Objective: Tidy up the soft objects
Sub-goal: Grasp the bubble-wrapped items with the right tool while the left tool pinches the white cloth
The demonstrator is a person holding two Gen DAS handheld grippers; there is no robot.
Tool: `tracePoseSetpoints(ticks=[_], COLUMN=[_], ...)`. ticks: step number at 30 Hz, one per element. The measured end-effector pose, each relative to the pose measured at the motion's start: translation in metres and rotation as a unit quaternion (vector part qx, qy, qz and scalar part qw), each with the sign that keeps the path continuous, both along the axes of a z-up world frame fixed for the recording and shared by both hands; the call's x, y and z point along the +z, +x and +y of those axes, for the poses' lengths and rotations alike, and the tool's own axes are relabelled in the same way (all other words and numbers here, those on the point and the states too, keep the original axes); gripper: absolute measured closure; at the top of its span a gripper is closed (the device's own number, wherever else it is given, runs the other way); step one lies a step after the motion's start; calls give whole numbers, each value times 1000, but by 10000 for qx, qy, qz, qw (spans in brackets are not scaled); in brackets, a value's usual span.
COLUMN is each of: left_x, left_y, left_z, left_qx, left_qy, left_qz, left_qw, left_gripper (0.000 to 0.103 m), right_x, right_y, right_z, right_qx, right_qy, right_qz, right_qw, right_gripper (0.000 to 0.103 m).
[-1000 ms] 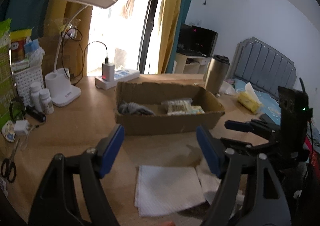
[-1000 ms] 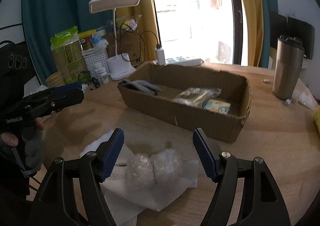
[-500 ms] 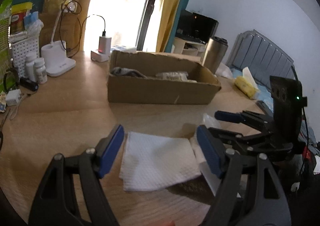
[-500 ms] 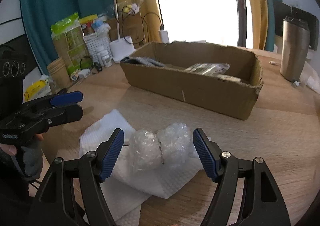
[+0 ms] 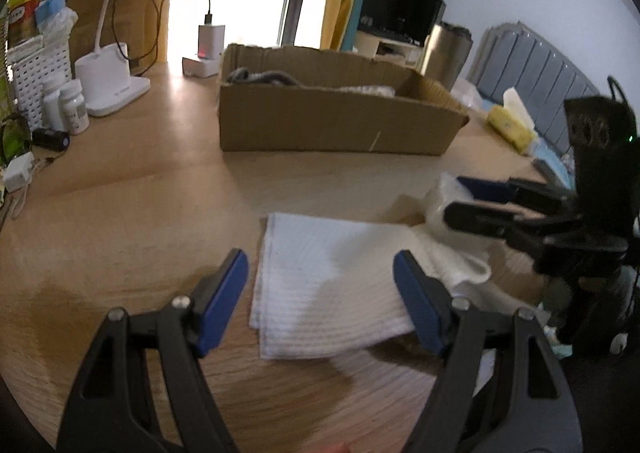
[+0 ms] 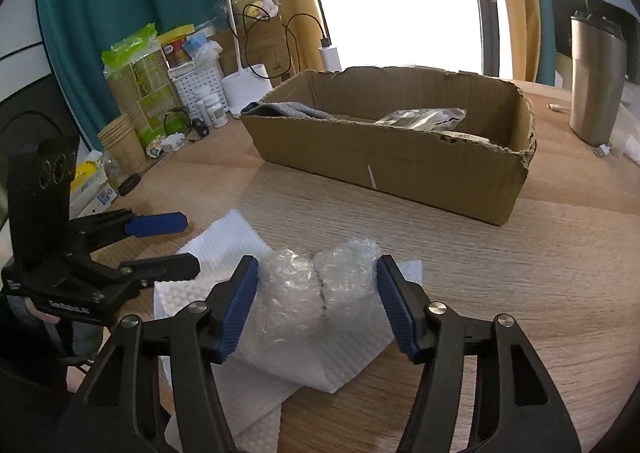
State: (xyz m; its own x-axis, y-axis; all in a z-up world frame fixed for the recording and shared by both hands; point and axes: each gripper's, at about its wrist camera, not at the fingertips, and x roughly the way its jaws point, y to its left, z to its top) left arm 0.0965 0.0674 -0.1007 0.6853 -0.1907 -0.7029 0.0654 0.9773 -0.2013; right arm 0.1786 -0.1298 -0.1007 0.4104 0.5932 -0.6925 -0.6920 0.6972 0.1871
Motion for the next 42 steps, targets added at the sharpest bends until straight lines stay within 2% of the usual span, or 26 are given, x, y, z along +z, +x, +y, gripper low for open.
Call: tracePoseSetpoints(ticks=[8, 12, 16, 19, 22, 27, 30, 32, 36, 38, 42], left_x=[-2, -8, -9, -10, -14, -14, -12, -9, 5, 5, -10], left_y=[4, 12, 13, 13, 14, 11, 8, 6, 0, 1, 17], left_z=[-5, -10, -10, -15, -23, -16, -10, -6, 1, -4, -16], left_qx=[-190, -425, -435, -366, -282, -106, 78, 172, 17, -107, -254], left_qy=[82, 115, 151, 415, 903, 1004, 1195, 1292, 816, 823, 1095], left_qz=[46, 318, 349, 338, 353, 336, 287, 211, -81, -76, 337], left_qw=[9998, 9985, 9983, 9979, 9949, 9943, 9924, 9912, 9966, 9965, 9931], left_gripper=[27, 27, 27, 28, 28, 29, 38, 38, 37, 37, 37], right_x=[0, 0, 2, 2, 4, 5, 5, 4, 5, 5, 6], right_y=[1, 3, 5, 5, 3, 2, 2, 2, 1, 1, 0], right_z=[-1, -5, -12, -14, -16, -18, -18, -18, -18, -18, -19], right_qx=[-63, -119, -196, -208, -173, -120, -96, -87, -83, -95, -114], right_qy=[-28, 14, 98, 112, 166, 244, 249, 240, 249, 251, 272], right_qz=[-19, -7, 25, 18, 0, -22, -32, -38, -58, -59, -90], right_qw=[10000, 9999, 9998, 9997, 9997, 9996, 9996, 9997, 9996, 9996, 9995], right_gripper=[40, 40, 40, 40, 40, 40, 40, 40, 40, 40, 40])
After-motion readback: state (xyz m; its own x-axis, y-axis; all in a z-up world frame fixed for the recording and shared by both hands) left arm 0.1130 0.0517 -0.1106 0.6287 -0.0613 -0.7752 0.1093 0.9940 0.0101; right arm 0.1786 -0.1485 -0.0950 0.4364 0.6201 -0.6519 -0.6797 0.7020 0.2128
